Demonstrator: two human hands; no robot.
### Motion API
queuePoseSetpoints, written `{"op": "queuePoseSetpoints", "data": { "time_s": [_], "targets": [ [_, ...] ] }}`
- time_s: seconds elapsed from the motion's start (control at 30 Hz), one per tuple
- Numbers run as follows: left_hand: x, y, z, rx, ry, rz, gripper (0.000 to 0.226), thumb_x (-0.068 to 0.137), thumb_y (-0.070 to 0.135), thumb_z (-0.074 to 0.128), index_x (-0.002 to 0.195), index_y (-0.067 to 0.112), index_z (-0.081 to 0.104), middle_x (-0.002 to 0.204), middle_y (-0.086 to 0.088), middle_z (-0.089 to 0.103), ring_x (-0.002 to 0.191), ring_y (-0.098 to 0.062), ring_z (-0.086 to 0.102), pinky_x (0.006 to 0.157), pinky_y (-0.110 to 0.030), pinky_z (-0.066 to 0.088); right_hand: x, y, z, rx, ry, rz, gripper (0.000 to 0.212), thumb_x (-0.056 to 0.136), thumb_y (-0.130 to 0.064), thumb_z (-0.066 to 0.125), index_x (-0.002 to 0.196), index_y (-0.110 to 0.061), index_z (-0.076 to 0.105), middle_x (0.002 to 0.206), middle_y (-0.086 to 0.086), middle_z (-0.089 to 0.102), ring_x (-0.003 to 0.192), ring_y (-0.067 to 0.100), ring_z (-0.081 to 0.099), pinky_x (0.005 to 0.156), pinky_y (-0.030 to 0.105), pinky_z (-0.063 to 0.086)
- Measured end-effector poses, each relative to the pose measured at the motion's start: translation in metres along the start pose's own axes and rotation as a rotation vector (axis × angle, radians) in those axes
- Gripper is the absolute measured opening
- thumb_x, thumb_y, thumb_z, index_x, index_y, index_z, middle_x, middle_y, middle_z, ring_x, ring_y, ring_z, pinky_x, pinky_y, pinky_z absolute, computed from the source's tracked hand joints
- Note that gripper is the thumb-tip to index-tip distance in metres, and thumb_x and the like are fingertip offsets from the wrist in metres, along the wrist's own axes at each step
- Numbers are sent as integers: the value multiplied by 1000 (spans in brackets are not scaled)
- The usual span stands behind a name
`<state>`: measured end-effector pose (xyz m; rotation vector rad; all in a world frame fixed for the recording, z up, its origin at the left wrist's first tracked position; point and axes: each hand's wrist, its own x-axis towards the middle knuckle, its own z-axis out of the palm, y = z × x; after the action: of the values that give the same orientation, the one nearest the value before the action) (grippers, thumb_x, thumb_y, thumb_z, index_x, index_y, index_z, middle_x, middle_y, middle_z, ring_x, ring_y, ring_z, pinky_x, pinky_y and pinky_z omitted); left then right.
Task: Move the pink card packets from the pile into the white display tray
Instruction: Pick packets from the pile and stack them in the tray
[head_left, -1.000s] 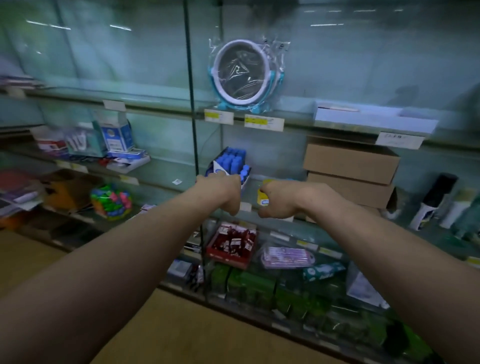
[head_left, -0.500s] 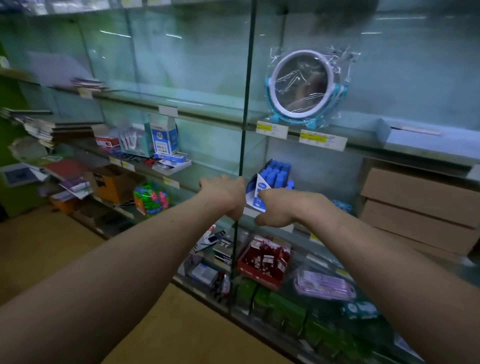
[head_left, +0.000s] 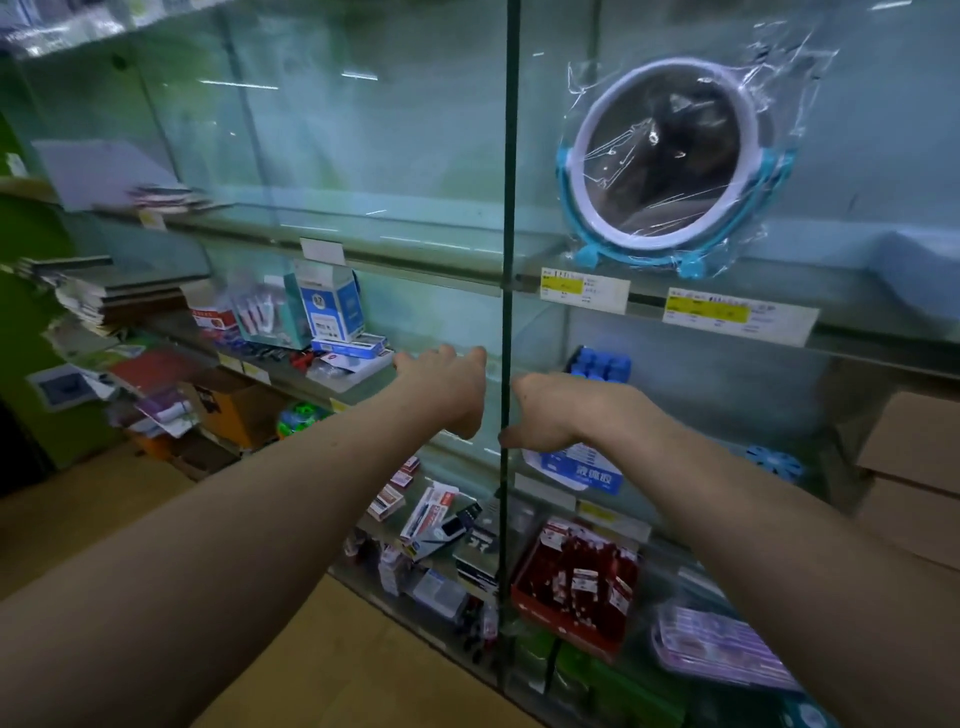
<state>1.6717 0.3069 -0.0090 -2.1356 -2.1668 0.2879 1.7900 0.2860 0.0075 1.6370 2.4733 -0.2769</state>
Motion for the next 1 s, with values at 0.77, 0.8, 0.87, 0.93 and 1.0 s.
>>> {"op": "queuePoseSetpoints", "data": {
  "time_s": [0.77, 0.8, 0.87, 0.93, 1.0],
  "targets": [
    [75, -64, -27, 40, 67, -132, 82, 78, 36, 73, 141, 18, 23, 137, -16, 41, 127, -36, 42, 103, -57, 28, 83, -31, -55, -74, 181, -148, 33, 95, -32, 52, 122, -12, 49, 101, 4, 53, 89, 23, 52, 68, 31, 40],
    [76, -69, -27, 42, 68, -136, 84, 78, 36, 73, 142, 19, 21, 138, -16, 40, 127, -36, 41, 103, -56, 29, 87, -33, -55, -69, 187, -139, 31, 94, -30, 52, 119, -12, 50, 99, 4, 53, 86, 23, 52, 65, 31, 40],
    [79, -78, -27, 41, 72, -134, 84, 78, 36, 72, 142, 18, 21, 138, -16, 39, 128, -35, 41, 102, -55, 30, 94, -39, -55, -67, 188, -126, 26, 93, -28, 52, 114, -12, 52, 98, 4, 56, 82, 22, 53, 56, 29, 38],
    [83, -89, -27, 42, 76, -127, 84, 79, 35, 71, 143, 18, 21, 140, -17, 39, 129, -35, 39, 104, -56, 28, 100, -45, -57, -75, 174, -113, 25, 94, -27, 51, 113, -11, 53, 91, 3, 54, 77, 21, 53, 51, 27, 36],
    [87, -100, -26, 36, 82, -111, 87, 80, 35, 71, 146, 18, 17, 142, -17, 37, 132, -35, 37, 106, -59, 26, 105, -54, -61, -87, 171, -95, 24, 95, -26, 49, 113, -10, 52, 81, 2, 49, 73, 20, 51, 49, 26, 33]
  ]
}}
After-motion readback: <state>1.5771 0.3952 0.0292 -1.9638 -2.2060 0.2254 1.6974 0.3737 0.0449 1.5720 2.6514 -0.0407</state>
